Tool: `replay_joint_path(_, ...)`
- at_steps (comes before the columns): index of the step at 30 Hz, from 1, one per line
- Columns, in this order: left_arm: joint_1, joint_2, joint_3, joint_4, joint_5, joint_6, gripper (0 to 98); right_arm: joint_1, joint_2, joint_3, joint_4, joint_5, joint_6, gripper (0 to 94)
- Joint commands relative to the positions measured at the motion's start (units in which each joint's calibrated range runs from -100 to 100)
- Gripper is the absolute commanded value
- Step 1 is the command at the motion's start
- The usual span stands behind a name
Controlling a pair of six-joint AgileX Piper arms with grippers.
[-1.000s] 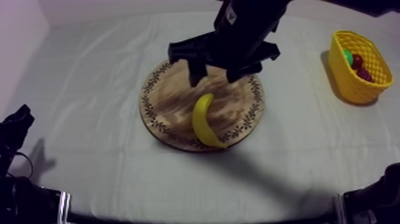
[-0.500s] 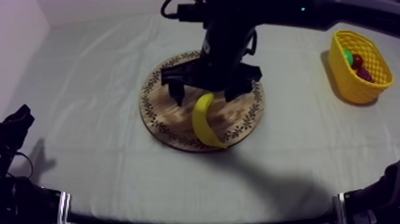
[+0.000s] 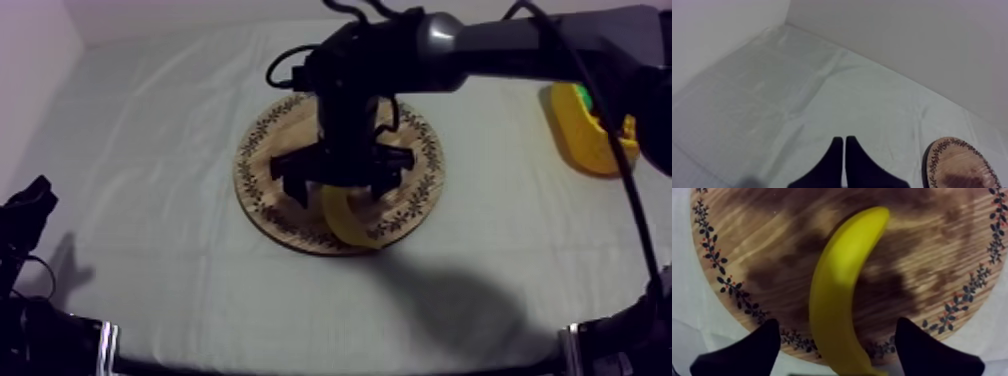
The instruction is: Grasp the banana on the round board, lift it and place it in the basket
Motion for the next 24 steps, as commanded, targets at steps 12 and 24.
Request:
replay_joint_path(12,-0.01,0.04,0.00,-0.02,0.00,-0.01,0.1,-0.30,4.93,-2.34,0.85,1.27,0.99,35.0)
replay_joint_path(24,-0.01,0.04,0.00,-0.02,0.00,-0.01,0.1,1.11,-4.40,-1.05,1.11,5.96,3.58,20.8)
